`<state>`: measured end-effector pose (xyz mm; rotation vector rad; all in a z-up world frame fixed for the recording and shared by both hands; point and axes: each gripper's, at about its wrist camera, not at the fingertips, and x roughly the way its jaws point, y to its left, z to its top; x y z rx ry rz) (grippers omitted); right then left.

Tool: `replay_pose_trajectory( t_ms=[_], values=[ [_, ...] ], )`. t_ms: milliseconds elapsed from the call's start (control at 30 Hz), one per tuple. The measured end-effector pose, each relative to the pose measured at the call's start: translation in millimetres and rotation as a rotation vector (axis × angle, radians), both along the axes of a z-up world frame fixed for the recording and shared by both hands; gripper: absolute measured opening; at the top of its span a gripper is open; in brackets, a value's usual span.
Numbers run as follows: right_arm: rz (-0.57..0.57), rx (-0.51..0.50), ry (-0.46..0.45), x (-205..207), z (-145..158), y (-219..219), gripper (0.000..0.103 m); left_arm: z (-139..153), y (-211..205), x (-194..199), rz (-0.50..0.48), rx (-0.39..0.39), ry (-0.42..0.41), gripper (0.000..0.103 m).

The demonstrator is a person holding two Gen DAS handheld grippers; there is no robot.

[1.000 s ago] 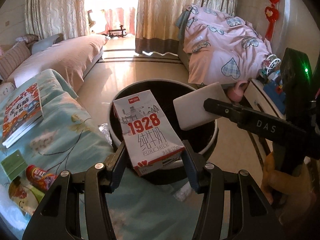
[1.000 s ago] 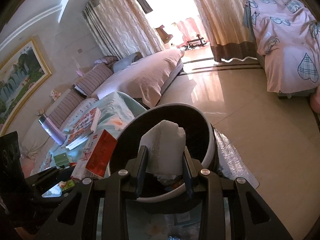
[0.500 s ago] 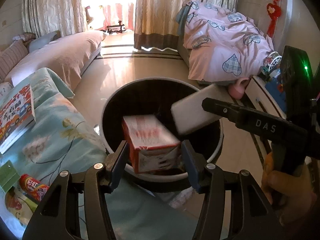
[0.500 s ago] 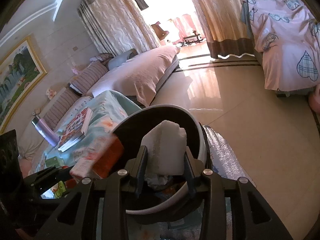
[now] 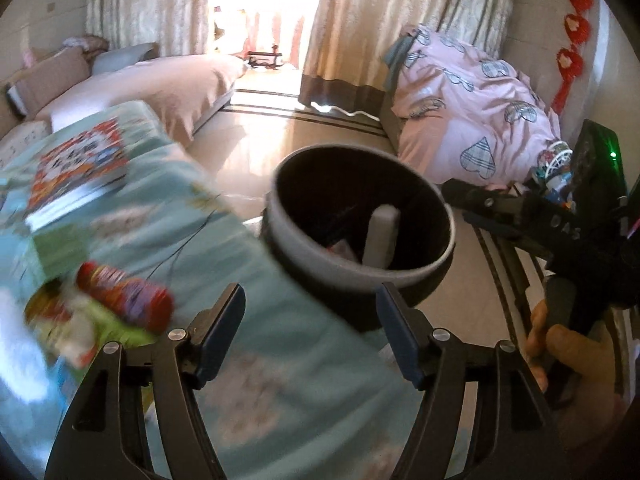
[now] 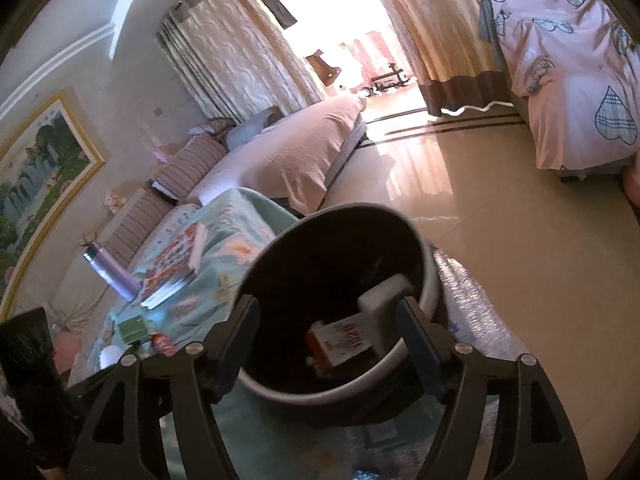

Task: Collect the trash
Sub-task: 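Carry the milk carton and white paper over the bin and open both tools, then grasp the white foam net with the left tool while the right tool grasps the red chip can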

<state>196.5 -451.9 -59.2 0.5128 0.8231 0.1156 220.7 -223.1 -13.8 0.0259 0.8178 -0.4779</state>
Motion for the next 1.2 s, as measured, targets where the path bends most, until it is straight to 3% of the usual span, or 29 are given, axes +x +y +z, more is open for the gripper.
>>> replay_pose_trajectory(
  t_ms=[333, 633, 1067, 1200],
  values=[
    [0.128, 0.01, -0.02, -23, 5, 73, 0.078, -15, 80, -34, 0.147, -0.035, 0.036, 0.07],
    [0.24, -0.01, 0.018, -29, -10, 136, 0.078, -31, 153, -55, 0.296, -0.06, 0.061, 0.07],
    [0.347, -0.075, 0.057, -10, -24, 186, 0.076, -34, 207, -48, 0.422, -0.063, 0.061, 0.07],
    [0.375, -0.086, 0.066, 3, -28, 194, 0.067, -34, 213, -39, 0.435, -0.054, 0.062, 0.07]
  ],
)
